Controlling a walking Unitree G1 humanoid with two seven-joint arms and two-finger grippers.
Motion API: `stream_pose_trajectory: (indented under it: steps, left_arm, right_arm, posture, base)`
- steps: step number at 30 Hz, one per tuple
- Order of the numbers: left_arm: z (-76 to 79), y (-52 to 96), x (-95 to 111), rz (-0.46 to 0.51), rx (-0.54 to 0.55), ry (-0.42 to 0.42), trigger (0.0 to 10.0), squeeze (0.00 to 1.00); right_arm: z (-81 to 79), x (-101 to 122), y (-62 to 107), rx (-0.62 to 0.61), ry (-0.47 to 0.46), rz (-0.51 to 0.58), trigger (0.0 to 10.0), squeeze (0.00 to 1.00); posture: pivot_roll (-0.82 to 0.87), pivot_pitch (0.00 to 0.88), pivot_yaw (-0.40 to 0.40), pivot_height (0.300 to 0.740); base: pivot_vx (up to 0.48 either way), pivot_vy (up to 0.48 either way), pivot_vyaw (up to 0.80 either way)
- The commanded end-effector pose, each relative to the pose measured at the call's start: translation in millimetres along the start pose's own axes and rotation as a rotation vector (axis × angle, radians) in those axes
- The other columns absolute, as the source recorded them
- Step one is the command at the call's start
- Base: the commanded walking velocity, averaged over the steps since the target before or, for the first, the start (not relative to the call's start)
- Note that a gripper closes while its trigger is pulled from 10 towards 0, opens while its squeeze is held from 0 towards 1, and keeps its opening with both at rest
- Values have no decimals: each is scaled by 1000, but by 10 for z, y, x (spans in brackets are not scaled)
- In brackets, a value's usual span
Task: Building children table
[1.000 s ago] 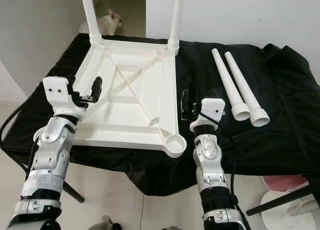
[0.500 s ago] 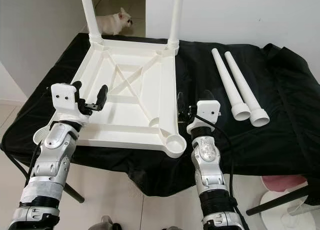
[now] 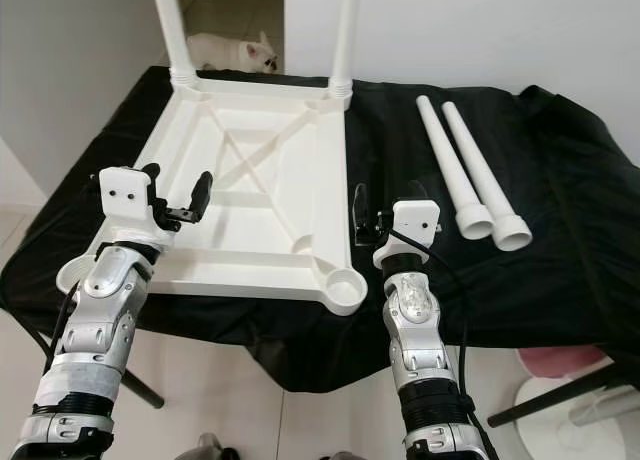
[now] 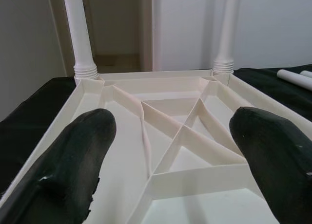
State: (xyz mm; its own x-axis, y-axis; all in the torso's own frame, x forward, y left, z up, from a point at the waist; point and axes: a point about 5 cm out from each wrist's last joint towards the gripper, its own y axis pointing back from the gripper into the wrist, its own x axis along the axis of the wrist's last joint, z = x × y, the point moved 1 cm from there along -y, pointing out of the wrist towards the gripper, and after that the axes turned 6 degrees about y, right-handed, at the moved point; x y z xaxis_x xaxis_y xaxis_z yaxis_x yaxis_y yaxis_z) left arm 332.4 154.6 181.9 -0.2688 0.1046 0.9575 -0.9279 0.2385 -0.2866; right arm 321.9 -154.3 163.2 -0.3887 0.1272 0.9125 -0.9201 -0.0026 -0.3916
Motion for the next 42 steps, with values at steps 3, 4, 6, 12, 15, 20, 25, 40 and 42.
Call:
stream_pose_trajectory:
  steps: [3, 4, 6, 12, 15, 20, 25, 40, 42]
  left_arm:
    - [34, 0, -6, -2, -7, 2, 10000, 0]
    - [34, 0, -6, -2, -7, 2, 10000, 0]
    - [39, -2, -7, -1, -9, 6, 10000, 0]
    - [62, -15, -15, -3, -20, 7, 10000, 0]
    - [62, -16, -16, -4, -19, 8, 10000, 0]
    - [77, -34, -9, -1, -16, 7, 10000, 0]
    - [74, -42, -5, 2, -10, 13, 10000, 0]
    - [87, -92, 76, 1, -68, -30, 10000, 0]
    - [92, -110, 98, 3, -82, -38, 10000, 0]
  right_arm:
    - [23, 22, -30, 1, 12, 4, 10000, 0]
    - [23, 22, -30, 1, 12, 4, 10000, 0]
    - [21, 21, -30, 2, 12, 4, 10000, 0]
    - [24, 16, -37, 8, 17, 3, 10000, 0]
    - [25, 15, -38, 8, 18, 2, 10000, 0]
    - [34, 17, -44, 4, 22, 0, 10000, 0]
    - [69, 8, -55, -13, 19, -9, 10000, 0]
    - [698, -92, -317, -186, 74, -139, 10000, 0]
    - [730, -84, -346, -191, 80, -141, 10000, 0]
  posture:
    - [-9, 38, -33, 740]
    - [-9, 38, -33, 740]
    - [-9, 35, -34, 740]
    - [-12, 24, -36, 740]
    - [-12, 24, -36, 740]
    - [-15, 16, -36, 740]
    - [-17, 16, -36, 740]
    - [-19, 37, -42, 740]
    - [-12, 54, -49, 740]
  base:
    - [0, -294, 0]
    - [0, -311, 0]
    - [0, -307, 0]
    - [0, -309, 0]
    - [0, -311, 0]
    - [0, 0, 0]
    - [0, 0, 0]
    - [0, 0, 0]
    - [0, 0, 0]
